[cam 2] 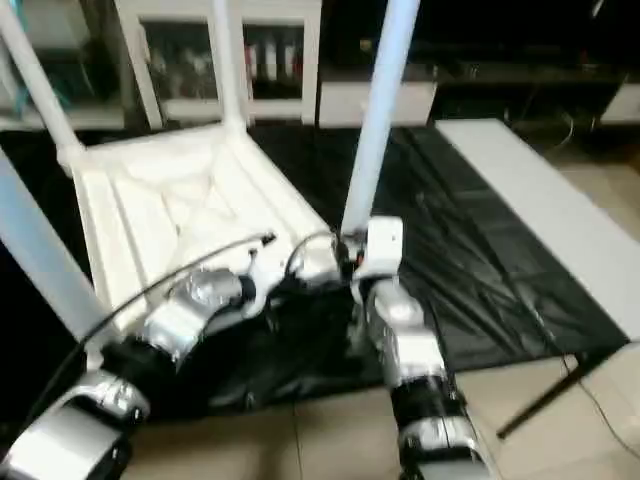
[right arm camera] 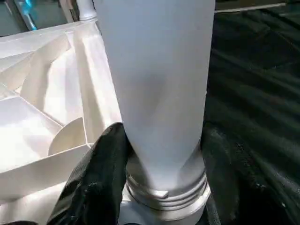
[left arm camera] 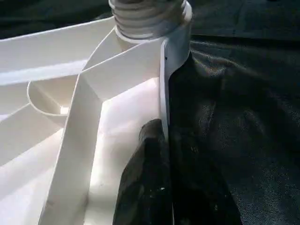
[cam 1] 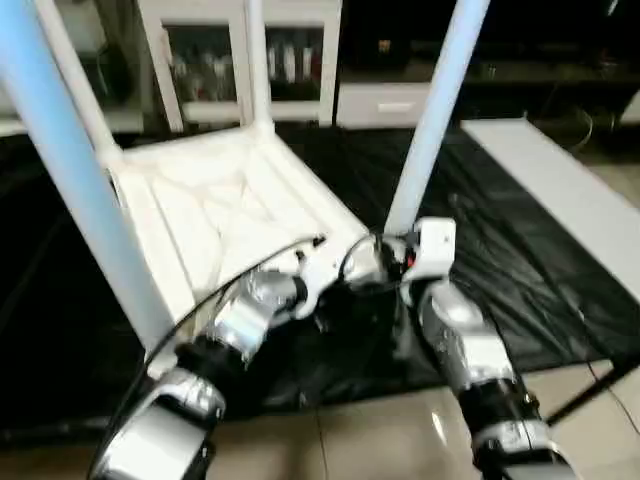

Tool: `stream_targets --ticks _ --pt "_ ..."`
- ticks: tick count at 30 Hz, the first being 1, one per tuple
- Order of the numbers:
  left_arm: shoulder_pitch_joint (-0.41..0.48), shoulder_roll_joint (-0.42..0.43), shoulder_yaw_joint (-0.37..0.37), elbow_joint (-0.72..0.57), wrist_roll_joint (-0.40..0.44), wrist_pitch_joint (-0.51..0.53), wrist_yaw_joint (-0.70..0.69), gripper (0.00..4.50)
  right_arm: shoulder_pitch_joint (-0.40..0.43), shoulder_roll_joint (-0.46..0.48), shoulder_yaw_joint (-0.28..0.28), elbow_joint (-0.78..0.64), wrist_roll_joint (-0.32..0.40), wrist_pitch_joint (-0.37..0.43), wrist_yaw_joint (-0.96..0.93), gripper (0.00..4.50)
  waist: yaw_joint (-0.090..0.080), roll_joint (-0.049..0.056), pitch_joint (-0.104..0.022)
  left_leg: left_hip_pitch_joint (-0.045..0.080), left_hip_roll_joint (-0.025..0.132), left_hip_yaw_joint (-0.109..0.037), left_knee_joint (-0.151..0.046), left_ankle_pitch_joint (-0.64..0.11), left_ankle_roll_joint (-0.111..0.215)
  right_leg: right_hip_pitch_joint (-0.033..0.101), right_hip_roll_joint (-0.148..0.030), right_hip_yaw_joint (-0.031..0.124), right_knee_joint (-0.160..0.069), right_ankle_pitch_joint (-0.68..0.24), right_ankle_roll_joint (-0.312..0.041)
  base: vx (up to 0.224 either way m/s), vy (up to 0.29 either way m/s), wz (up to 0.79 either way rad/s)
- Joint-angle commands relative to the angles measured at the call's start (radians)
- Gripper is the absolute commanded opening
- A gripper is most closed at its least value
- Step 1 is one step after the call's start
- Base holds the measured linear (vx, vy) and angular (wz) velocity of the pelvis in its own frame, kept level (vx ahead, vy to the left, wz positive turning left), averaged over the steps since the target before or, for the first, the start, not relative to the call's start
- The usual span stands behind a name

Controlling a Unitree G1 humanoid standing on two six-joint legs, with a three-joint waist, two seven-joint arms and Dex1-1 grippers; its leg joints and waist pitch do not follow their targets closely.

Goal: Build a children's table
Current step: Rotate leg to tighten

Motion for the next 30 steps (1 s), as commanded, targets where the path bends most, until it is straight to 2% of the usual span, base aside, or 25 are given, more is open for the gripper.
stream_targets --ticks 1,3,4,5,7,8,9,10,11,12,15,16,17,18,20,21,22,24,25,30 --pt "-0.015 0.016 0.010 0.004 0.010 -0.054 0.020 0.00 0.059 0.025 0.041 -0.030 0.055 0.016 0.131 2.54 0.006 -0.004 -0.032 -0.010 0.022 0.015 -0.089 -0.251 0.031 0.023 -0.041 0.038 -0.097 -0.277 -0.161 0.000 0.000 0.00" --pt "-0.011 0.028 0.010 0.003 0.011 -0.057 0.007 0.00 0.076 0.005 0.045 -0.066 0.057 0.015 0.157 2.68 0.016 -0.004 -0.029 -0.005 0.024 0.022 -0.089 -0.244 0.048 0.021 -0.042 0.041 -0.097 -0.264 -0.176 0.000 0.000 0.00" --pt "-0.003 0.049 0.004 -0.003 0.009 -0.070 -0.032 0.00 0.103 -0.031 0.051 -0.126 0.061 0.020 0.192 2.88 0.018 -0.005 -0.031 -0.013 0.024 0.025 -0.089 -0.225 0.050 0.028 -0.040 0.040 -0.093 -0.253 -0.171 0.000 0.000 0.00" --pt "-0.003 0.049 0.004 -0.003 0.009 -0.070 -0.032 0.00 0.103 -0.031 0.051 -0.126 0.061 0.020 0.192 2.88 0.020 -0.004 -0.034 -0.015 0.026 0.028 -0.088 -0.196 0.050 0.031 -0.041 0.040 -0.090 -0.227 -0.169 0.000 0.000 0.00" --pt "0.014 0.082 -0.004 -0.025 -0.002 -0.076 -0.103 0.00 0.139 -0.095 0.052 -0.210 0.078 0.049 0.260 3.12 0.023 -0.003 -0.040 -0.017 0.025 0.031 -0.083 -0.115 0.056 0.035 -0.037 0.039 -0.079 -0.112 -0.185 0.000 0.000 0.00" --pt "0.029 0.125 -0.018 -0.048 -0.010 -0.083 -0.178 0.00 0.176 -0.185 0.064 -0.297 0.093 0.087 0.359 3.15 0.027 0.005 -0.042 -0.015 0.025 0.032 -0.080 -0.100 0.061 0.035 -0.036 0.039 -0.075 -0.074 -0.193 0.000 0.000 0.00" --pt "0.030 0.129 -0.019 -0.049 -0.010 -0.086 -0.185 0.00 0.179 -0.194 0.066 -0.304 0.094 0.090 0.369 3.21 0.030 -0.001 -0.045 -0.015 0.026 0.035 -0.072 -0.065 0.083 0.037 -0.031 0.041 -0.067 0.017 -0.207 0.000 0.000 0.00" --pt "0.039 0.153 -0.030 -0.062 -0.019 -0.108 -0.239 0.00 0.197 -0.243 0.076 -0.340 0.100 0.104 0.429 3.32 0.031 0.000 -0.044 -0.017 0.024 0.035 -0.071 -0.042 0.092 0.038 -0.030 0.040 -0.064 0.056 -0.217 0.051 0.015 -0.01" --pt "0.048 0.171 -0.038 -0.078 -0.031 -0.111 -0.290 0.00 0.210 -0.287 0.091 -0.363 0.101 0.110 0.487 3.51 0.031 0.006 -0.043 -0.018 0.022 0.036 -0.069 -0.029 0.105 0.036 -0.029 0.038 -0.061 0.090 -0.231 0.051 0.015 -0.01" --pt "0.055 0.181 -0.042 -0.089 -0.040 -0.108 -0.321 0.00 0.218 -0.314 0.101 -0.377 0.102 0.113 0.524 3.56 0.033 0.006 -0.046 -0.012 0.025 0.038 -0.067 -0.034 0.112 0.036 -0.030 0.038 -0.059 0.107 -0.244 0.000 0.000 0.00" --pt "0.093 0.252 -0.084 -0.156 -0.079 -0.135 -0.506 0.00 0.267 -0.441 0.146 -0.456 0.112 0.121 0.705 3.66 0.033 0.008 -0.046 -0.011 0.026 0.039 -0.064 -0.024 0.128 0.036 -0.030 0.037 -0.054 0.139 -0.270 0.000 0.000 0.00" --pt "0.101 0.269 -0.095 -0.173 -0.088 -0.139 -0.548 0.00 0.278 -0.470 0.152 -0.479 0.121 0.128 0.749 3.92 0.036 0.009 -0.048 -0.009 0.031 0.039 -0.061 -0.005 0.150 0.039 -0.031 0.037 -0.051 0.175 -0.287 0.000 0.000 0.00" --pt "0.108 0.283 -0.102 -0.192 -0.096 -0.127 -0.580 0.00 0.288 -0.498 0.156 -0.507 0.139 0.149 0.785 3.98 0.036 0.009 -0.048 -0.009 0.031 0.039 -0.061 -0.005 0.150 0.039 -0.031 0.037 -0.051 0.175 -0.287 0.000 0.000 0.00" --pt "0.113 0.293 -0.107 -0.207 -0.103 -0.121 -0.605 0.00 0.293 -0.519 0.160 -0.528 0.155 0.169 0.813 4.02 0.038 0.009 -0.047 -0.003 0.031 0.042 -0.058 0.018 0.170 0.033 -0.029 0.038 -0.048 0.204 -0.307 0.000 0.000 0.00" --pt "0.121 0.308 -0.116 -0.231 -0.113 -0.111 -0.641 0.00 0.296 -0.543 0.168 -0.547 0.169 0.189 0.846 4.10 0.041 0.009 -0.044 -0.003 0.033 0.043 -0.059 0.006 0.174 0.030 -0.032 0.037 -0.048 0.179 -0.317 0.000 0.000 0.00" --pt "0.125 0.314 -0.122 -0.245 -0.118 -0.106 -0.661 0.00 0.294 -0.551 0.175 -0.550 0.169 0.192 0.860 4.10 0.045 0.007 -0.043 -0.001 0.036 0.043 -0.061 -0.022 0.166 0.031 -0.033 0.037 -0.051 0.135 -0.317 0.000 0.000 0.00" --pt "0.132 0.321 -0.133 -0.269 -0.127 -0.096 -0.695 0.00 0.287 -0.559 0.190 -0.545 0.161 0.190 0.885 4.35 0.045 0.006 -0.040 -0.003 0.037 0.044 -0.065 -0.049 0.154 0.031 -0.035 0.037 -0.054 0.090 -0.311 0.000 0.000 0.00" --pt "0.141 0.327 -0.145 -0.302 -0.137 -0.076 -0.733 0.00 0.276 -0.566 0.212 -0.535 0.148 0.187 0.916 4.35 0.045 0.006 -0.038 -0.001 0.037 0.046 -0.068 -0.088 0.129 0.028 -0.036 0.039 -0.058 0.032 -0.304 0.000 0.000 0.00" --pt "0.142 0.326 -0.151 -0.313 -0.137 -0.069 -0.744 0.00 0.267 -0.566 0.227 -0.527 0.139 0.183 0.927 4.35 0.044 0.002 -0.037 0.000 0.038 0.048 -0.069 -0.106 0.118 0.026 -0.035 0.040 -0.060 0.009 -0.298 0.000 0.000 0.00" --pt "0.142 0.321 -0.164 -0.332 -0.135 -0.057 -0.758 0.00 0.219 -0.561 0.275 -0.486 0.101 0.176 0.962 4.35 0.047 0.000 -0.033 -0.001 0.036 0.053 -0.072 -0.139 0.084 0.023 -0.035 0.048 -0.062 -0.062 -0.267 0.000 0.000 0.00"
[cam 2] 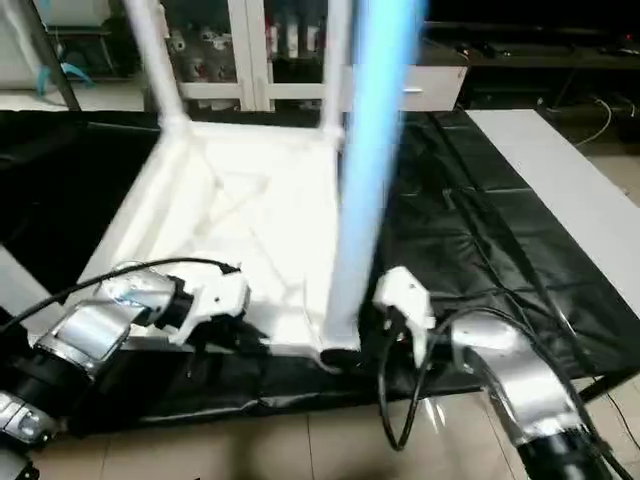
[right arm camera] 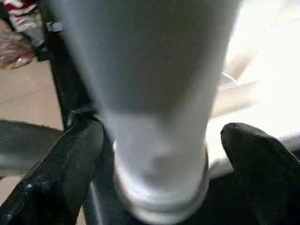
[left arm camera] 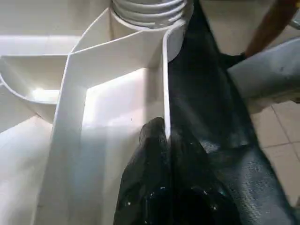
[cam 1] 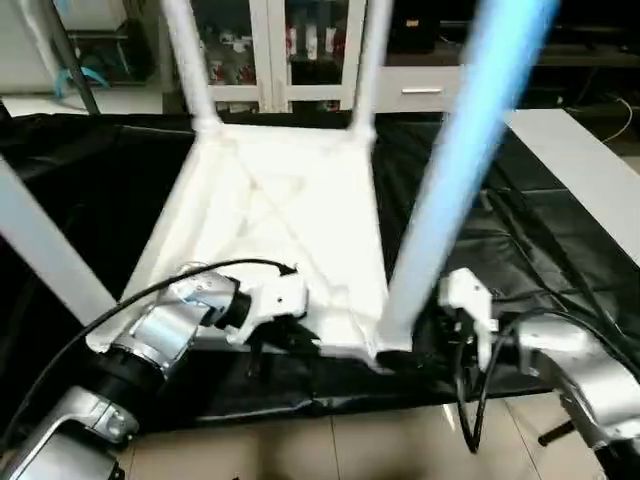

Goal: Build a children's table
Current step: Rotate leg to tighten

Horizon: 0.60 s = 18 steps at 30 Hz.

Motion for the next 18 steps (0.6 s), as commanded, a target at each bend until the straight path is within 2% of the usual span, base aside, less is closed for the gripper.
stream_targets --ticks 1,8,9,11,12,18 --pt "0.016 -0.012 -0.064 -0.007 0.017 0.009 -0.048 0.00 -0.023 -0.004 0.016 0.027 -0.033 -0.010 0.016 4.35 -0.003 -0.009 -0.043 0.009 0.020 0.008 -0.067 -0.160 0.056 0.038 -0.035 0.031 -0.061 -0.075 -0.260 0.000 0.000 0.00" --pt "0.017 -0.003 -0.063 -0.017 0.028 0.014 -0.040 0.00 -0.058 -0.022 0.066 0.082 -0.082 -0.044 0.057 4.35 -0.002 -0.013 -0.045 0.006 0.017 0.009 -0.063 -0.148 0.058 0.039 -0.034 0.034 -0.057 -0.057 -0.253 0.000 0.000 0.00" --pt "0.017 -0.002 -0.063 -0.017 0.030 0.014 -0.039 0.00 -0.061 -0.025 0.072 0.088 -0.089 -0.050 0.062 4.20 -0.002 -0.014 -0.046 0.007 0.017 0.010 -0.062 -0.143 0.062 0.039 -0.034 0.034 -0.056 -0.047 -0.255 0.000 0.000 0.00" --pt "0.018 0.000 -0.064 -0.020 0.030 0.017 -0.037 0.00 -0.070 -0.019 0.071 0.104 -0.090 -0.055 0.064 4.20 -0.001 -0.014 -0.047 0.006 0.017 0.010 -0.061 -0.130 0.068 0.040 -0.032 0.034 -0.054 -0.031 -0.257 0.000 0.000 0.00" --pt "0.019 0.000 -0.064 -0.021 0.030 0.018 -0.036 0.00 -0.076 -0.015 0.070 0.111 -0.089 -0.058 0.065 3.98 -0.002 -0.014 -0.048 0.006 0.016 0.010 -0.060 -0.125 0.072 0.040 -0.032 0.033 -0.053 -0.024 -0.262 0.000 0.000 0.00" --pt "0.023 -0.001 -0.064 -0.022 0.031 0.018 -0.031 0.00 -0.081 0.003 0.058 0.125 -0.077 -0.069 0.066 3.57 -0.006 -0.015 -0.045 0.006 0.018 0.009 -0.063 -0.160 0.066 0.038 -0.032 0.033 -0.057 -0.067 -0.260 0.000 0.000 0.00"
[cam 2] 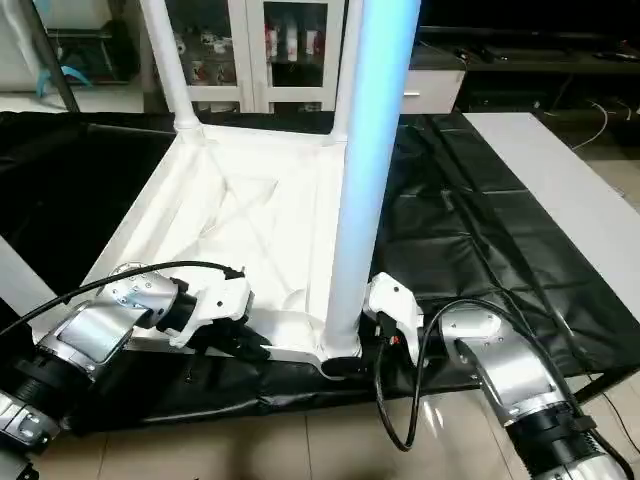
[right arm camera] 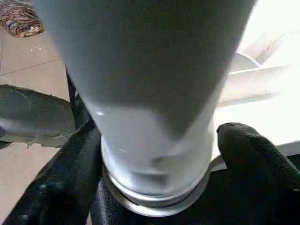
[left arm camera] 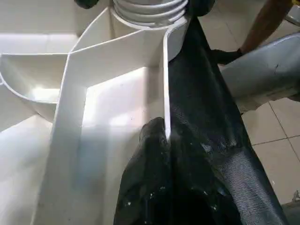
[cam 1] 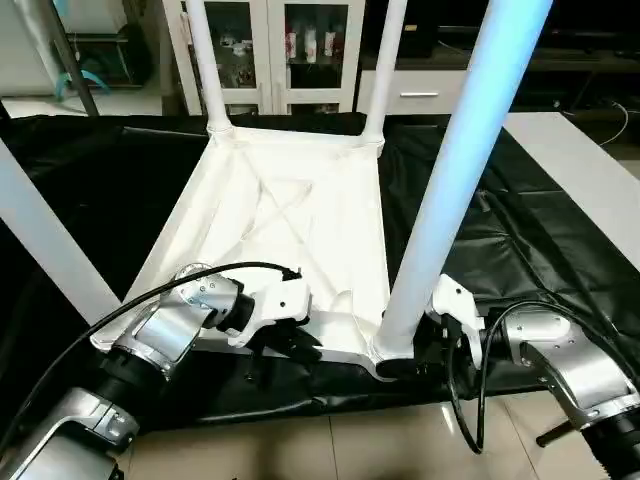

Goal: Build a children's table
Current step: Rotate leg to tighten

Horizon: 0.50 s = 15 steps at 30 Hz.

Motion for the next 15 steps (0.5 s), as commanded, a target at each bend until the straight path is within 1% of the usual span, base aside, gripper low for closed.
stream_targets --ticks 1,2,3,7,8,12,13,14,15 --pt "0.022 -0.008 -0.060 -0.010 0.022 0.006 -0.026 0.00 -0.019 0.004 -0.003 0.011 -0.006 -0.008 -0.005 3.57 -0.003 -0.007 -0.044 0.004 0.017 0.006 -0.069 -0.170 0.060 0.038 -0.033 0.027 -0.063 -0.078 -0.259 0.000 0.000 0.00" --pt "0.023 -0.007 -0.061 -0.010 0.023 0.006 -0.027 0.00 -0.017 0.006 -0.004 0.013 -0.005 -0.012 -0.004 3.37 -0.004 -0.008 -0.044 0.004 0.017 0.006 -0.069 -0.173 0.059 0.037 -0.033 0.027 -0.064 -0.080 -0.259 0.000 0.000 0.00" --pt "0.024 -0.006 -0.062 -0.011 0.023 0.007 -0.027 0.00 -0.016 0.008 -0.005 0.014 -0.003 -0.013 -0.002 3.30 -0.005 -0.007 -0.044 0.004 0.017 0.006 -0.069 -0.175 0.057 0.037 -0.033 0.027 -0.064 -0.079 -0.259 0.000 0.000 0.00" --pt "0.025 -0.006 -0.065 -0.012 0.023 0.012 -0.031 0.00 -0.007 0.010 -0.009 0.013 0.008 -0.013 0.012 3.22 -0.007 -0.007 -0.045 0.003 0.017 0.005 -0.069 -0.169 0.062 0.038 -0.032 0.027 -0.062 -0.063 -0.264 0.000 0.000 0.00" --pt "0.025 -0.005 -0.065 -0.013 0.023 0.013 -0.032 0.00 -0.004 0.011 -0.010 0.013 0.009 -0.015 0.012 2.94 -0.007 -0.007 -0.045 0.004 0.017 0.006 -0.068 -0.169 0.063 0.038 -0.032 0.027 -0.062 -0.063 -0.264 0.000 0.000 0.00" --pt "0.027 -0.004 -0.065 -0.015 0.023 0.018 -0.036 0.00 0.003 0.015 -0.016 0.014 0.015 -0.014 0.015 2.81 -0.006 -0.008 -0.046 0.004 0.016 0.007 -0.066 -0.151 0.071 0.039 -0.032 0.027 -0.060 -0.037 -0.271 0.000 0.000 0.00" --pt "0.029 -0.004 -0.065 -0.016 0.022 0.020 -0.037 0.00 0.007 0.021 -0.023 0.016 0.025 -0.009 0.014 2.78 -0.006 -0.007 -0.046 0.004 0.016 0.007 -0.066 -0.153 0.072 0.039 -0.032 0.027 -0.060 -0.039 -0.273 0.000 0.000 0.00" --pt "0.031 -0.007 -0.060 -0.016 0.017 0.024 -0.032 0.00 0.012 0.036 -0.041 0.020 0.044 -0.007 0.004 2.76 -0.007 -0.009 -0.046 0.003 0.016 0.007 -0.066 -0.154 0.073 0.039 -0.032 0.027 -0.060 -0.043 -0.272 0.000 0.000 0.00" --pt "0.033 -0.009 -0.056 -0.015 0.013 0.027 -0.028 0.00 0.015 0.048 -0.055 0.024 0.057 -0.005 -0.003 2.76 -0.006 -0.009 -0.046 0.003 0.016 0.007 -0.066 -0.156 0.073 0.038 -0.033 0.027 -0.060 -0.045 -0.274 0.000 0.000 0.00"
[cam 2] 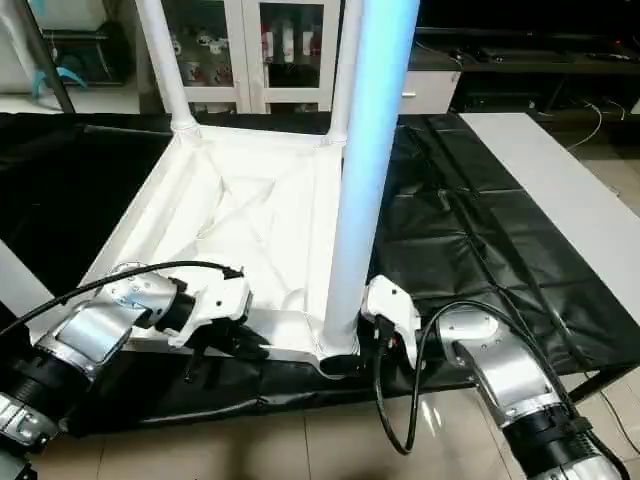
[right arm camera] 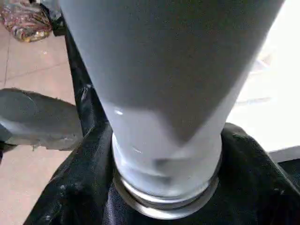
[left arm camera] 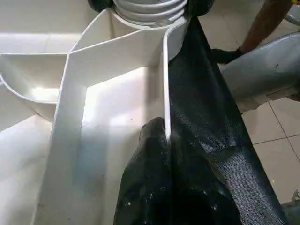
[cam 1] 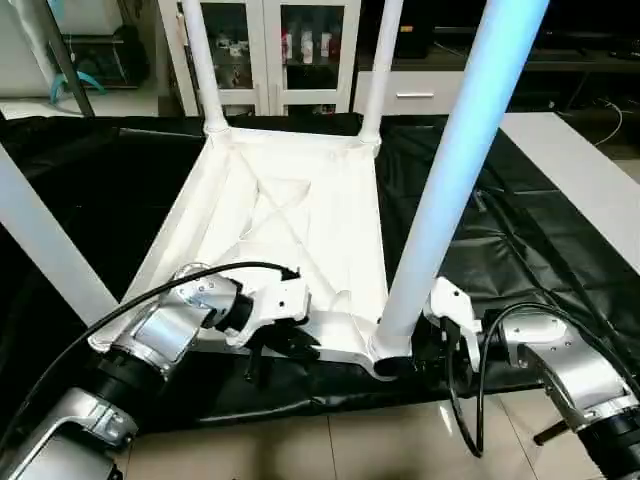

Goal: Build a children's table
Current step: Rotate leg to tighten

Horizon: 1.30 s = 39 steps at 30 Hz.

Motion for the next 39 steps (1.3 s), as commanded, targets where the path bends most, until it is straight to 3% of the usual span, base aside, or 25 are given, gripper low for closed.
stream_targets --ticks 1,4,6,8,9,12,13,15,16,18,20,21,26,27,28,30,32,33,35,36,37,38,39 --pt "0.029 -0.020 -0.049 0.004 0.011 0.016 -0.012 0.00 0.001 0.049 -0.063 0.016 0.072 0.027 -0.037 2.75 -0.001 -0.007 -0.045 0.002 0.017 0.007 -0.068 -0.161 0.072 0.038 -0.034 0.027 -0.062 -0.054 -0.273 0.000 0.000 0.00" --pt "0.021 -0.072 -0.015 0.070 0.018 -0.006 0.091 0.00 -0.004 0.136 -0.132 0.068 0.120 0.059 -0.149 2.74 -0.006 -0.007 -0.040 0.002 0.016 0.006 -0.072 -0.203 0.052 0.034 -0.033 0.027 -0.069 -0.123 -0.265 0.000 0.000 0.00" --pt "0.018 -0.084 -0.008 0.088 0.022 -0.012 0.118 0.00 -0.006 0.155 -0.144 0.082 0.122 0.057 -0.178 2.74 -0.008 -0.008 -0.039 0.004 0.014 0.005 -0.074 -0.233 0.037 0.033 -0.034 0.027 -0.074 -0.177 -0.250 0.000 0.000 0.00" --pt "-0.006 -0.161 0.032 0.164 0.037 0.003 0.275 0.00 -0.001 0.256 -0.162 0.114 0.101 0.059 -0.345 2.74 -0.014 -0.011 -0.034 0.005 0.013 0.005 -0.079 -0.271 0.014 0.026 -0.034 0.029 -0.083 -0.260 -0.216 0.000 0.000 0.00" --pt "-0.015 -0.179 0.036 0.181 0.049 0.008 0.320 0.00 -0.002 0.283 -0.161 0.125 0.081 0.064 -0.404 2.74 -0.013 -0.007 -0.034 0.009 0.013 0.000 -0.082 -0.299 -0.002 0.025 -0.037 0.028 -0.090 -0.318 -0.197 0.000 0.000 0.00" --pt "-0.048 -0.238 0.047 0.228 0.102 0.031 0.493 0.00 -0.016 0.357 -0.154 0.179 -0.015 0.060 -0.585 2.74 -0.026 -0.010 -0.032 -0.002 0.011 -0.007 -0.089 -0.310 -0.024 0.027 -0.035 0.025 -0.093 -0.367 -0.158 0.000 0.000 0.00" --pt "-0.067 -0.272 0.059 0.255 0.120 0.050 0.579 0.00 -0.027 0.398 -0.161 0.215 -0.061 0.050 -0.696 2.74 -0.032 -0.006 -0.031 0.004 0.009 -0.008 -0.089 -0.345 -0.037 0.018 -0.035 0.025 -0.101 -0.416 -0.135 0.000 0.000 0.00" --pt "-0.107 -0.348 0.090 0.315 0.147 0.078 0.751 0.00 -0.060 0.492 -0.187 0.295 -0.134 0.012 -0.940 2.74 -0.035 -0.006 -0.032 0.007 0.007 -0.010 -0.088 -0.359 -0.045 0.013 -0.036 0.026 -0.106 -0.442 -0.124 0.000 0.000 0.00" --pt "-0.108 -0.349 0.090 0.316 0.148 0.079 0.755 0.00 -0.061 0.494 -0.188 0.297 -0.135 0.011 -0.944 2.74 -0.037 -0.006 -0.031 0.010 0.005 -0.009 -0.089 -0.365 -0.048 0.008 -0.036 0.027 -0.109 -0.455 -0.120 0.000 0.000 0.00" --pt "-0.115 -0.362 0.095 0.326 0.152 0.081 0.786 0.00 -0.068 0.513 -0.195 0.311 -0.136 0.004 -0.978 2.73 -0.034 -0.009 -0.036 0.007 0.005 -0.010 -0.088 -0.357 -0.034 0.015 -0.034 0.026 -0.110 -0.428 -0.112 0.000 0.000 0.00" --pt "-0.142 -0.404 0.116 0.374 0.166 0.052 0.879 0.00 -0.109 0.575 -0.197 0.366 -0.148 -0.049 -1.052 2.73 -0.033 -0.002 -0.038 0.007 0.005 -0.007 -0.089 -0.340 -0.020 0.014 -0.030 0.028 -0.105 -0.344 -0.130 0.000 0.000 0.00" --pt "-0.153 -0.419 0.121 0.393 0.172 0.034 0.912 0.00 -0.132 0.599 -0.192 0.393 -0.152 -0.091 -1.054 2.73 -0.035 -0.007 -0.038 0.002 0.004 -0.006 -0.089 -0.330 -0.017 0.017 -0.029 0.027 -0.103 -0.322 -0.134 0.000 0.000 0.00" --pt "-0.153 -0.411 0.125 0.404 0.167 0.007 0.883 0.00 -0.133 0.622 -0.240 0.354 -0.069 -0.123 -0.915 2.73 -0.026 -0.004 -0.044 0.002 0.007 0.000 -0.085 -0.276 0.020 0.023 -0.030 0.029 -0.097 -0.229 -0.160 0.000 0.000 0.00" --pt "-0.152 -0.411 0.125 0.404 0.167 0.007 0.883 0.00 -0.133 0.622 -0.241 0.353 -0.069 -0.123 -0.914 3.08 -0.024 -0.007 -0.043 0.001 0.007 0.001 -0.084 -0.261 0.027 0.025 -0.030 0.029 -0.095 -0.214 -0.166 0.000 0.000 0.00" --pt "-0.142 -0.392 0.117 0.395 0.165 -0.002 0.845 0.00 -0.119 0.595 -0.237 0.325 -0.083 -0.141 -0.910 3.43 -0.022 -0.006 -0.043 0.000 0.008 0.002 -0.084 -0.243 0.029 0.025 -0.031 0.029 -0.095 -0.201 -0.171 0.000 0.000 0.00" --pt "-0.136 -0.383 0.116 0.388 0.162 -0.003 0.825 0.00 -0.112 0.577 -0.232 0.308 -0.085 -0.143 -0.904 3.43 -0.022 -0.005 -0.044 -0.003 0.007 0.002 -0.085 -0.238 0.037 0.029 -0.032 0.028 -0.093 -0.195 -0.171 0.000 0.000 0.00" --pt "-0.115 -0.351 0.108 0.358 0.149 -0.009 0.749 0.00 -0.095 0.529 -0.242 0.262 -0.071 -0.131 -0.883 3.63 -0.028 -0.006 -0.044 -0.015 0.006 -0.004 -0.090 -0.224 0.036 0.038 -0.033 0.023 -0.092 -0.216 -0.156 0.000 0.000 0.00" --pt "-0.105 -0.331 0.100 0.341 0.143 -0.024 0.702 0.00 -0.089 0.506 -0.250 0.241 -0.060 -0.119 -0.866 3.79 -0.031 -0.003 -0.046 -0.020 0.007 -0.006 -0.087 -0.196 0.036 0.042 -0.033 0.023 -0.088 -0.184 -0.155 0.000 0.000 0.00" --pt "-0.075 -0.281 0.081 0.296 0.124 -0.063 0.584 0.00 -0.073 0.439 -0.258 0.194 -0.035 -0.078 -0.785 3.86 -0.031 -0.001 -0.052 -0.015 0.008 -0.005 -0.080 -0.147 0.047 0.042 -0.031 0.023 -0.080 -0.096 -0.176 0.000 0.000 0.00" --pt "-0.062 -0.260 0.075 0.276 0.114 -0.085 0.540 0.00 -0.065 0.409 -0.253 0.172 -0.022 -0.058 -0.734 3.97 -0.029 0.000 -0.054 -0.009 0.008 -0.001 -0.073 -0.113 0.068 0.039 -0.027 0.025 -0.074 -0.014 -0.204 0.000 0.000 0.00" --pt "-0.044 -0.237 0.070 0.252 0.094 -0.097 0.476 0.00 -0.054 0.372 -0.243 0.143 -0.011 -0.036 -0.659 4.09 -0.022 0.005 -0.057 -0.007 0.006 0.002 -0.067 -0.077 0.090 0.041 -0.026 0.025 -0.066 0.058 -0.229 0.000 0.000 0.00" --pt "-0.029 -0.212 0.063 0.230 0.082 -0.098 0.425 0.00 -0.040 0.334 -0.228 0.110 -0.003 -0.021 -0.587 4.20 -0.020 0.003 -0.058 -0.009 0.006 0.005 -0.063 -0.044 0.112 0.040 -0.025 0.025 -0.060 0.121 -0.248 0.000 0.000 0.00" --pt "-0.029 -0.212 0.063 0.230 0.082 -0.098 0.425 0.00 -0.040 0.334 -0.228 0.110 -0.003 -0.021 -0.587 4.27 -0.020 0.003 -0.058 -0.009 0.006 0.005 -0.063 -0.044 0.112 0.040 -0.025 0.025 -0.060 0.121 -0.248 0.000 0.000 0.00"
